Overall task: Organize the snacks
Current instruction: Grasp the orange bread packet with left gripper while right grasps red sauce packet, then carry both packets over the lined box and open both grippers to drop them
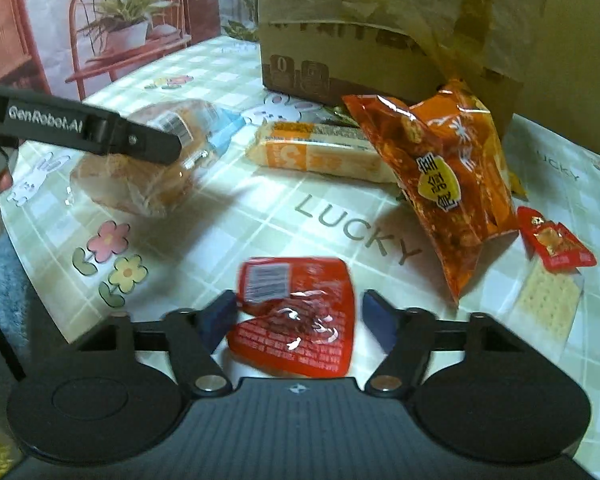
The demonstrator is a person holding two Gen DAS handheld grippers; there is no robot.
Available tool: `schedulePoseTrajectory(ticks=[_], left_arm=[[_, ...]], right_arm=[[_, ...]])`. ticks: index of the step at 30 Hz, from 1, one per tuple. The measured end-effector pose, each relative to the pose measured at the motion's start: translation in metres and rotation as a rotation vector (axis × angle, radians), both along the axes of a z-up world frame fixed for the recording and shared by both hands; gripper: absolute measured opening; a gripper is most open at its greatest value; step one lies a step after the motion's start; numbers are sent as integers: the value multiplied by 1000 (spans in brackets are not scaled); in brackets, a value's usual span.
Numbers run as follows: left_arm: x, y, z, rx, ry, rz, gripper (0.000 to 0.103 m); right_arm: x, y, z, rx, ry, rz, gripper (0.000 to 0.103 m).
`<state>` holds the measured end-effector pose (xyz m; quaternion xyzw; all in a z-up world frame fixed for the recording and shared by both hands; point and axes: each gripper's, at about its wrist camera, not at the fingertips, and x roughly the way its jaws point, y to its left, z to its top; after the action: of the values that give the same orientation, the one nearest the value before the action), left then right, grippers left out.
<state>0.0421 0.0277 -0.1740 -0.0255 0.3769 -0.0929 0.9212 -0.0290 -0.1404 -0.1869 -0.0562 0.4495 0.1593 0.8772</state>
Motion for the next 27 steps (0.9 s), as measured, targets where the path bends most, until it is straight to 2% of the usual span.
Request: schedulePoseTrajectory(ticks=[1, 4, 6, 8, 10, 20, 27], left_arm=[[-1, 0, 0, -1, -3, -1, 79], [-3, 2, 2, -9, -13, 1, 79], [-3, 4, 4, -13, -21, 4, 79], [-4, 5, 5, -13, -32, 6, 79], [-5, 6, 8, -10, -46, 6, 79], [0, 12, 34, -5, -145, 21, 79], [22, 15, 81, -12, -266, 19, 79]], right_arm=[[1, 0, 0, 0, 3, -1, 57], [3, -2, 4, 20, 12, 23, 35], [4, -3, 9, 31, -1, 16, 28], [5, -5, 15, 38, -22, 10, 26], [5, -8, 25, 66, -41, 16, 13], [21, -26, 73, 200, -131, -8, 14], [53, -43, 132, 246, -295, -29, 14]])
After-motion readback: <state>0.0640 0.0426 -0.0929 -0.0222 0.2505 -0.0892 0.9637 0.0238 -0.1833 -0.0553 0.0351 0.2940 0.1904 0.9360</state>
